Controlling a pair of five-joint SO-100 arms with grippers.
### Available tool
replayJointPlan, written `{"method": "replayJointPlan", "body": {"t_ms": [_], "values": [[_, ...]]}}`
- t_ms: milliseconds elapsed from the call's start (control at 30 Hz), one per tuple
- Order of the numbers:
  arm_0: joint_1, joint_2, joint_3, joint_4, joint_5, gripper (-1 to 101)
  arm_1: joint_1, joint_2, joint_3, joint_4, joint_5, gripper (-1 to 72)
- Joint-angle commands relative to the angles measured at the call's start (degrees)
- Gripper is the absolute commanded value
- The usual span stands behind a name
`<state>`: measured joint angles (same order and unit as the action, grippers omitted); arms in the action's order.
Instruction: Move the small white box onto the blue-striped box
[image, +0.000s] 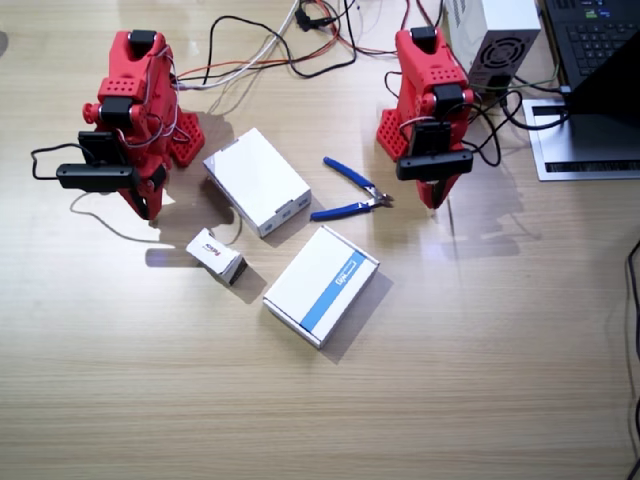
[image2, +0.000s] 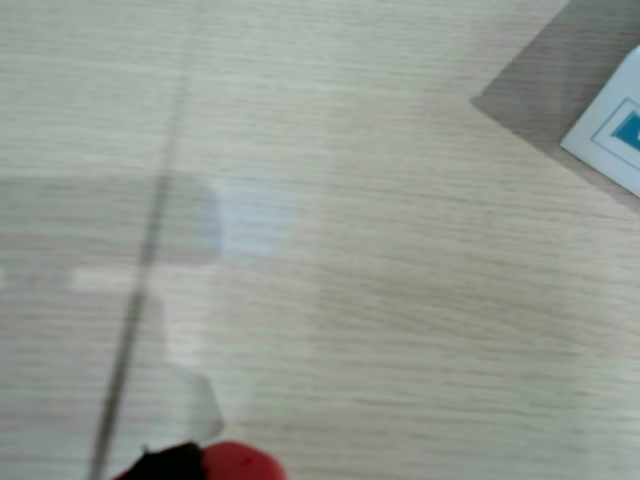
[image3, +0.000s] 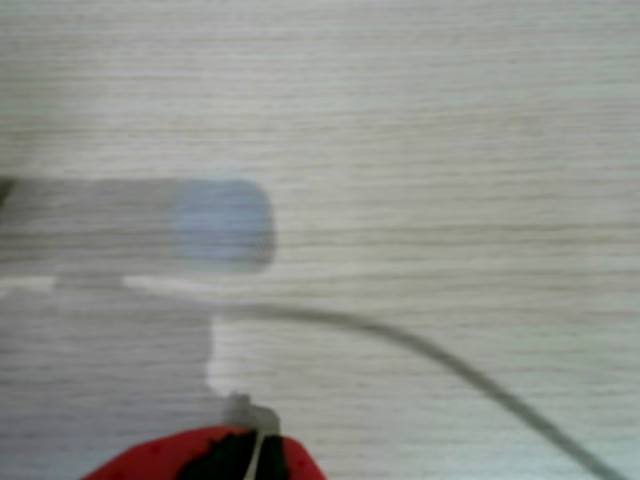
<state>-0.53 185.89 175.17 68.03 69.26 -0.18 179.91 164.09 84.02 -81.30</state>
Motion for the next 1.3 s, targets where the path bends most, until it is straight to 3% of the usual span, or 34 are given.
{"method": "replayJointPlan", "body": {"t_ms": [0,333,500,567,633,867,967,1033,1167,1267], "values": [[-1.5,1.6,-1.1,1.4,1.5,0,-4.9,1.5,-0.6,1.2,-4.3,0.5],[-1.5,1.6,-1.1,1.4,1.7,0,-5.0,1.5,-0.6,1.2,-4.3,0.5],[-2.3,1.6,-1.1,1.4,1.4,0,-11.8,1.6,-0.6,1.0,-1.7,0.5],[-3.3,1.6,-1.1,1.5,4.8,0,-13.1,1.6,-0.6,1.0,-1.6,0.5],[-5.4,1.6,-1.1,1.6,10.7,0,-15.2,1.6,-0.6,0.4,2.1,0.5],[-2.6,1.6,-1.1,1.7,8.2,0,-6.1,1.6,-1.7,-1.1,-1.8,0.2],[-2.7,1.6,-1.1,0.6,4.0,0,-0.4,1.3,-10.6,-1.7,-4.0,0.2],[-3.0,1.6,-1.1,0.1,2.7,0,-0.6,-1.1,-18.8,-1.8,-4.0,0.5],[-3.0,1.6,-1.1,-0.4,1.7,0,-8.5,-22.2,-42.1,1.5,-2.1,8.7],[-3.0,1.6,-1.1,-0.8,1.1,0,-18.5,-32.8,-50.4,2.4,-8.1,20.3]]}}
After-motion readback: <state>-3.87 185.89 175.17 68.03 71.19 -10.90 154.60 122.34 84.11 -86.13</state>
